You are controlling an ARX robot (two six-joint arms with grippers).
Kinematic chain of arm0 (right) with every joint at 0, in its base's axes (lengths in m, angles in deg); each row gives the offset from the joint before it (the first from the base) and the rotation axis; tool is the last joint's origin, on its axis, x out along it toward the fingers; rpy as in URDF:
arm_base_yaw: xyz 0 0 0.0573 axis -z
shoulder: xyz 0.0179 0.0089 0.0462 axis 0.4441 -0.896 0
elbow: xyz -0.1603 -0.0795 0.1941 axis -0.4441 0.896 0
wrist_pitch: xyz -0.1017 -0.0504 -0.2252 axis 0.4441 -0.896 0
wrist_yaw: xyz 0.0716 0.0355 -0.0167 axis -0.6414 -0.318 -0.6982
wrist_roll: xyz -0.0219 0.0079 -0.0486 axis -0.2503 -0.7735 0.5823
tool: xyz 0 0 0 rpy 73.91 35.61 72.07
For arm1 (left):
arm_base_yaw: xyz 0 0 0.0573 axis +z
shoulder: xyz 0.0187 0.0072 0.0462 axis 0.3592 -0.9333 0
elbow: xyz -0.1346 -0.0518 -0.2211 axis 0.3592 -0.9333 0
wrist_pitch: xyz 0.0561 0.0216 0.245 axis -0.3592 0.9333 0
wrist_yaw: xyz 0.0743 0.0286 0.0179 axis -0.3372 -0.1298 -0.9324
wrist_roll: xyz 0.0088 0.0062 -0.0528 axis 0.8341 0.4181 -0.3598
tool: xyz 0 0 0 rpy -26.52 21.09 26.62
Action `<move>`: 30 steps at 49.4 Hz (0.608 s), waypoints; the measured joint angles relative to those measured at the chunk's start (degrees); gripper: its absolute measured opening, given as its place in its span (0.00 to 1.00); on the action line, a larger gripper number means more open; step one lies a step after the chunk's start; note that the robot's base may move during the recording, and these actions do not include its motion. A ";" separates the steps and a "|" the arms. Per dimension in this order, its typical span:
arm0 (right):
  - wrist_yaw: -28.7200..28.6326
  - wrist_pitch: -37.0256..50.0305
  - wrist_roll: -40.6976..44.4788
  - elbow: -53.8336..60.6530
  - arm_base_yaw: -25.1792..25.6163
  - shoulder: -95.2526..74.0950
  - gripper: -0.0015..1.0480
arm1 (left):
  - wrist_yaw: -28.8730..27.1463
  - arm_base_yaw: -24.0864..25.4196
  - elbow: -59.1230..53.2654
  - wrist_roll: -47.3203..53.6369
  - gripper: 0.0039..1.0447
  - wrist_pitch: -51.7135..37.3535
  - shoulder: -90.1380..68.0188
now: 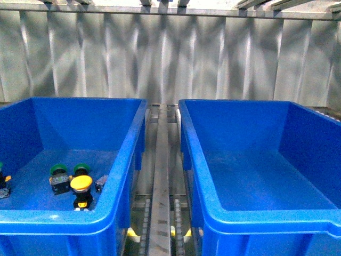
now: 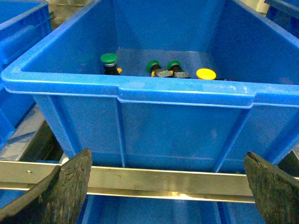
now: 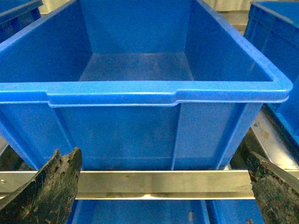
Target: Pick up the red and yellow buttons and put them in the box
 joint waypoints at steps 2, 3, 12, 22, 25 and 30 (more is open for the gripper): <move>0.20 0.00 0.00 0.00 0.00 0.00 0.97 | 0.22 0.00 0.00 0.02 0.93 0.00 0.00; 0.22 0.00 0.00 0.00 0.00 0.00 0.97 | 0.22 0.00 0.00 0.00 0.93 0.00 0.00; 0.44 0.00 0.00 0.00 0.00 0.00 0.97 | 0.31 0.00 0.00 0.02 0.93 0.00 0.00; 0.59 0.00 0.00 0.00 0.00 0.00 0.97 | 0.42 0.00 0.00 0.02 0.93 0.00 0.00; 0.57 0.00 0.00 0.00 0.00 0.00 0.97 | 0.42 0.00 0.00 0.02 0.93 0.00 0.00; 0.57 0.00 0.00 0.00 0.00 0.00 0.97 | 0.07 -0.04 0.00 -0.20 0.93 0.07 -0.02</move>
